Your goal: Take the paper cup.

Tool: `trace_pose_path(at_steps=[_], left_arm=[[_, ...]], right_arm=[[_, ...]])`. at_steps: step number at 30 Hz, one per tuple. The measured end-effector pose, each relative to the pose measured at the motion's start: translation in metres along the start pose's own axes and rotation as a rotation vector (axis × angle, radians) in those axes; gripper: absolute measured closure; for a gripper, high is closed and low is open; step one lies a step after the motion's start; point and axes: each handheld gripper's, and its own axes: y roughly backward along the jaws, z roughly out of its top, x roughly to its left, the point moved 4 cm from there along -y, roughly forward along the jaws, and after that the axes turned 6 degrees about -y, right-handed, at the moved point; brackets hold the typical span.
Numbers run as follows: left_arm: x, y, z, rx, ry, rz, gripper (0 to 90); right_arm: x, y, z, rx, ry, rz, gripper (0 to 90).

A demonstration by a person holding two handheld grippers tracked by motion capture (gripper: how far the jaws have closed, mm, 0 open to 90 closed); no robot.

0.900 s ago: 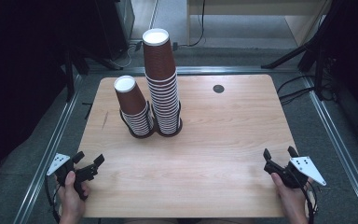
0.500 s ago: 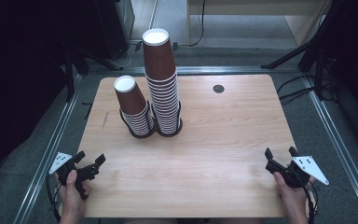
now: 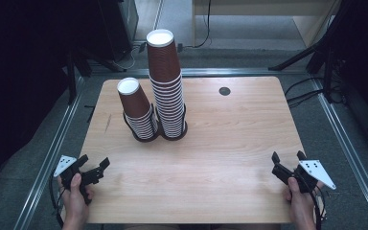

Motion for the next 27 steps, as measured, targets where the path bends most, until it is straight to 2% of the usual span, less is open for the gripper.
trace_pose_path(at_steps=[4, 9, 14, 17, 22, 24, 27], left_arm=[[-0.001, 0.0, 0.0, -0.002, -0.003, 0.001, 0.8], [-0.001, 0.0, -0.001, -0.001, -0.009, 0.002, 0.8], [-0.002, 0.001, -0.001, -0.005, -0.01, 0.002, 0.8], [-0.002, 0.0, -0.001, 0.001, -0.014, 0.007, 0.8], [-0.002, 0.0, -0.001, 0.003, -0.015, 0.006, 0.7], [-0.002, 0.0, -0.001, 0.004, -0.013, 0.006, 0.8], [-0.002, 0.0, -0.001, 0.003, -0.016, 0.007, 0.7]], right_arm=[[0.002, -0.001, 0.001, 0.001, -0.007, -0.001, 14.1], [0.008, -0.002, 0.002, 0.0, 0.023, 0.015, 14.1], [0.014, -0.006, 0.007, -0.001, 0.014, 0.034, 14.1], [0.018, -0.009, 0.014, -0.002, -0.01, 0.046, 14.0], [0.028, -0.013, 0.029, -0.008, 0.037, 0.025, 13.9], [0.032, -0.014, 0.034, -0.009, 0.049, 0.03, 13.9], [0.041, -0.016, 0.042, -0.013, 0.034, 0.051, 13.9]])
